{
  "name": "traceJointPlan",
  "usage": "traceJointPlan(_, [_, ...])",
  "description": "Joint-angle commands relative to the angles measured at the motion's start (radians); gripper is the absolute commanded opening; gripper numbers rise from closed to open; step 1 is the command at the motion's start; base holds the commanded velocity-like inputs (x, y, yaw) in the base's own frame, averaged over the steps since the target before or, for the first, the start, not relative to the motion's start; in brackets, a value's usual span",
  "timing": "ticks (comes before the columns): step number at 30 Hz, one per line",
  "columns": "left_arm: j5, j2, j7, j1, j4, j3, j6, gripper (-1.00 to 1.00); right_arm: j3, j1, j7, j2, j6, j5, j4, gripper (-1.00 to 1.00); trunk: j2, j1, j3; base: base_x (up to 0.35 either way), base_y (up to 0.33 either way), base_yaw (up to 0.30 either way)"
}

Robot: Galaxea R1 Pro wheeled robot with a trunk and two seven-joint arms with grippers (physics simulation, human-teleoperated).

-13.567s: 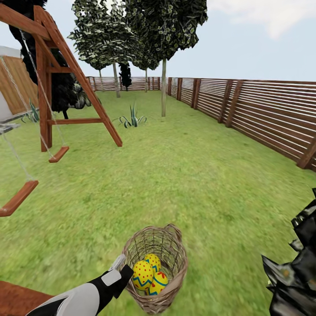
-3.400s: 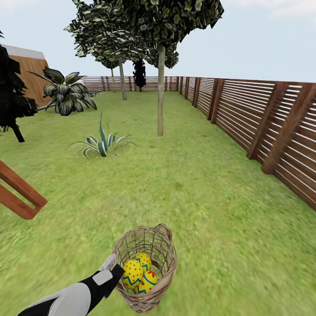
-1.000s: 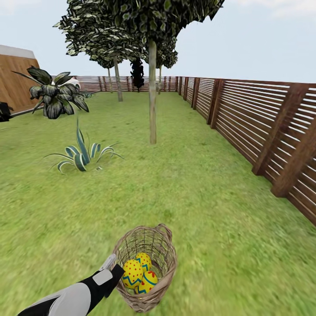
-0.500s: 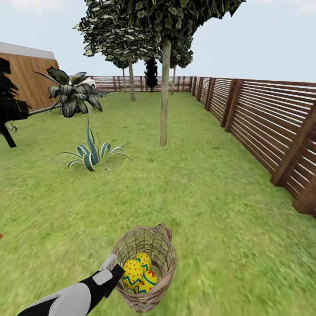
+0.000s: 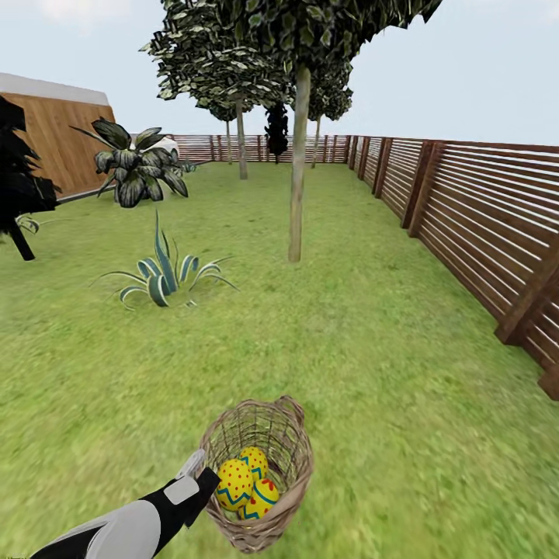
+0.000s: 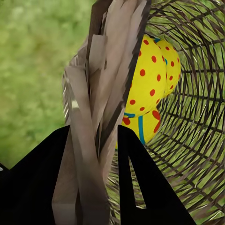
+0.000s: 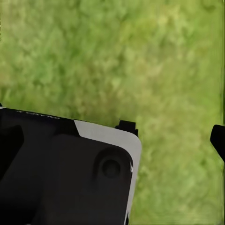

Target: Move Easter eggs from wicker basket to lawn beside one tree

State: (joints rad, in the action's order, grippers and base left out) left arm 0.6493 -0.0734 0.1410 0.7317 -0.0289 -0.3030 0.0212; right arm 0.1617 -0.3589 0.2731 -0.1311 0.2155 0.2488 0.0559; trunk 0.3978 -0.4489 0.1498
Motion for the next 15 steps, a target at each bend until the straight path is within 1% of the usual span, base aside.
traceJointPlan(1, [-0.007, 0.0, 0.003, 0.002, 0.0, -0.011, 0.002, -1.0, 0.009, -0.002, 0.002, -0.001, 0.007, 0.008, 0.004, 1.0, 0.002, -0.001, 0.002, 0.31, -0.121, 0.289])
traceJointPlan(9, [-0.007, 0.0, 0.003, 0.002, 0.0, -0.011, 0.002, -1.0, 0.009, -0.002, 0.002, -0.001, 0.007, 0.008, 0.004, 1.0, 0.002, -0.001, 0.002, 0.31, -0.121, 0.286])
traceJointPlan(12, [-0.007, 0.0, 0.003, 0.002, 0.0, -0.011, 0.002, -1.0, 0.009, -0.002, 0.002, -0.001, 0.007, 0.008, 0.004, 1.0, 0.002, -0.001, 0.002, 0.31, -0.121, 0.171])
traceJointPlan(15, [-0.007, 0.0, 0.003, 0.002, 0.0, -0.011, 0.002, -1.0, 0.009, -0.002, 0.002, -0.001, 0.007, 0.007, 0.004, 1.0, 0.002, -0.001, 0.002, 0.31, -0.121, 0.067])
